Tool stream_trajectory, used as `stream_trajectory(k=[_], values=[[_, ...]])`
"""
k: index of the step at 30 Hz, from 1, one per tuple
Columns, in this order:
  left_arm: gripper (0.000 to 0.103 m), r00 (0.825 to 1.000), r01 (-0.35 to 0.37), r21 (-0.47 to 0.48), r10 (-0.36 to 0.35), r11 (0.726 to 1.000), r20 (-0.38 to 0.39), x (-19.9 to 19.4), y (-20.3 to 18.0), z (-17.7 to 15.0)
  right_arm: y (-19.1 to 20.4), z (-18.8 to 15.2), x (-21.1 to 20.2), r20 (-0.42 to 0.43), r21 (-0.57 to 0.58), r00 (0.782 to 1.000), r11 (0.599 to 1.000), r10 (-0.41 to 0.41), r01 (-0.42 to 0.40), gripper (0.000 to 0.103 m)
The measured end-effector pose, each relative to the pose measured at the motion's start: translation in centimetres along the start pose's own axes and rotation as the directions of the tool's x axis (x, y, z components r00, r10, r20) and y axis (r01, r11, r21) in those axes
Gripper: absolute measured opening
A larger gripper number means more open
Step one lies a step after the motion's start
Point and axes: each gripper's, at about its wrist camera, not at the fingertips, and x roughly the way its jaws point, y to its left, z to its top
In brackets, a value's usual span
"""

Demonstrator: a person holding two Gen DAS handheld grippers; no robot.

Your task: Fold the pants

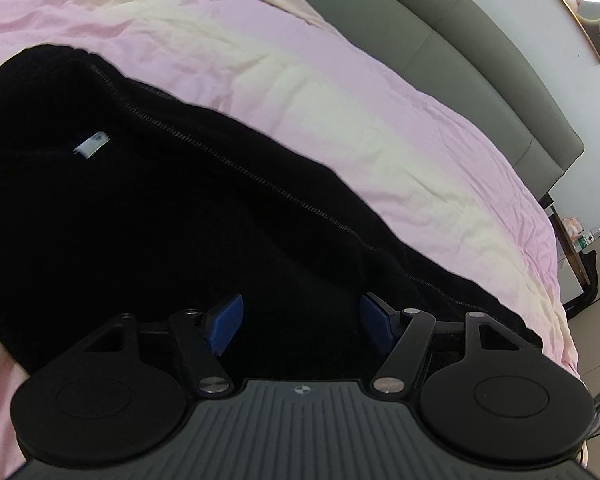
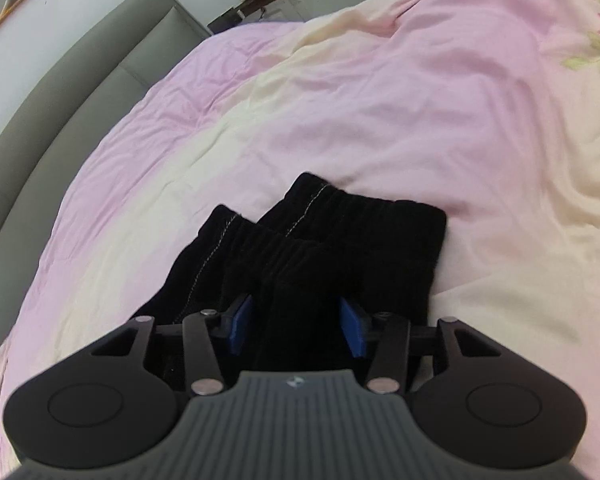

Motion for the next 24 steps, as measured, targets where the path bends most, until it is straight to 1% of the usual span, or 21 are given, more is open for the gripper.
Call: stream_trajectory(k=[1, 2, 3, 4, 5, 6, 7, 9, 10, 11, 12, 13, 14, 15, 16, 17, 19, 20, 21, 22, 24], values=[[0.078, 1.0, -0.009, -0.019, 0.009, 1.0, -0.013, -0.3, 0.7, -0.3, 0.2, -0.1, 0.6, -0.005, -0.019, 1.0, 1.0, -0.004, 0.004, 0.039], [0.078, 1.0, -0.023, -0.034, 0.022, 0.999, -0.02, -0.6, 1.3, -0.4, 0.5, -0.1, 0.9, 0.0, -0.046, 1.0, 0.999, -0.02, 0.02, 0.022], [0.078, 0.999, -0.038, -0.04, 0.037, 0.998, -0.02, -0.9, 1.8, -0.4, 0.7, -0.1, 0.5, 0.025, -0.064, 0.999, 0.997, -0.03, 0.031, 0.014], [0.078, 0.998, -0.057, -0.044, 0.057, 0.997, -0.017, -1.3, 2.3, -0.4, 0.7, 0.0, -0.5, 0.086, -0.049, 0.996, 0.999, -0.014, 0.018, 0.012], [0.078, 0.997, -0.074, -0.049, 0.073, 0.996, -0.013, -1.7, 2.8, -0.3, 0.8, 0.3, -1.8, 0.152, -0.033, 0.988, 0.999, 0.01, -0.005, 0.01], [0.078, 0.996, -0.086, -0.062, 0.086, 0.994, -0.007, -2.1, 3.3, -0.2, 1.3, 0.7, -3.2, 0.213, -0.047, 0.977, 0.999, 0.025, -0.015, 0.009], [0.078, 0.996, -0.094, -0.077, 0.095, 0.993, 0.0, -2.4, 3.6, 0.0, 1.9, 1.0, -4.4, 0.272, -0.077, 0.962, 0.997, 0.028, -0.007, 0.009], [0.078, 0.995, -0.098, -0.096, 0.099, 0.991, 0.003, -2.7, 4.1, 0.2, 2.4, 1.6, -6.8, 0.392, -0.118, 0.92, 0.992, -0.001, 0.052, 0.008], [0.078, 0.995, -0.096, -0.099, 0.096, 0.991, 0.002, -2.8, 4.2, 0.4, 2.0, 1.9, -7.4, 0.415, -0.1, 0.91, 0.993, -0.014, 0.06, 0.008], [0.078, 0.996, -0.093, -0.096, 0.093, 0.991, -0.001, -2.8, 4.2, 0.4, 1.3, 2.2, -7.4, 0.412, -0.068, 0.911, 0.996, -0.022, 0.055, 0.009], [0.078, 0.996, -0.091, -0.089, 0.091, 0.992, -0.004, -2.7, 4.1, 0.4, 0.5, 2.5, -6.5, 0.371, -0.055, 0.928, 0.997, -0.031, 0.055, 0.01], [0.078, 0.996, -0.09, -0.082, 0.089, 0.993, -0.01, -2.4, 4.0, 0.5, -0.3, 2.7, -4.9, 0.294, -0.051, 0.955, 0.997, -0.039, 0.056, 0.011], [0.078, 0.996, -0.088, -0.078, 0.087, 0.993, -0.018, -2.2, 3.8, 0.5, -1.1, 2.6, -3.5, 0.231, -0.037, 0.971, 0.997, -0.061, 0.072, 0.013], [0.078, 0.996, -0.084, -0.075, 0.082, 0.994, -0.023, -2.0, 3.7, 0.4, -1.8, 2.3, -2.4, 0.175, -0.02, 0.979, 0.994, -0.106, 0.111, 0.013], [0.078, 0.997, -0.079, -0.075, 0.077, 0.994, -0.025, -2.0, 3.5, 0.3, -2.4, 2.1, -1.9, 0.149, -0.001, 0.979, 0.99, -0.138, 0.139, 0.012], [0.078, 0.997, -0.073, -0.075, 0.071, 0.994, -0.023, -2.0, 3.4, 0.3, -2.6, 2.0, -2.0, 0.156, 0.026, 0.979, 0.992, -0.13, 0.127, 0.014], [0.078, 0.998, -0.069, -0.079, 0.069, 0.994, -0.008, -2.4, 3.4, 0.4, -1.6, 2.4, -3.1, 0.189, 0.03, 0.973, 0.991, -0.134, 0.131, 0.032], [0.078, 0.997, -0.073, -0.082, 0.073, 0.994, 0.005, -2.7, 3.5, 0.5, -1.0, 2.2, -3.9, 0.229, 0.019, 0.963, 0.99, -0.141, 0.14, 0.049], [0.078, 0.997, -0.077, -0.086, 0.079, 0.993, 0.014, -2.8, 3.6, 0.6, -0.5, 2.0, -4.7, 0.264, 0.002, 0.953, 0.988, -0.148, 0.153, 0.058], [0.078, 0.996, -0.084, -0.091, 0.086, 0.992, 0.015, -2.8, 3.8, 0.7, 0.0, 1.6, -5.1, 0.278, -0.016, 0.947, 0.985, -0.16, 0.171, 0.059], [0.078, 0.996, -0.083, -0.086, 0.084, 0.993, 0.007, -2.7, 3.7, 0.9, 0.2, 1.0, -5.1, 0.241, -0.038, 0.957, 0.984, -0.162, 0.176, 0.059]])
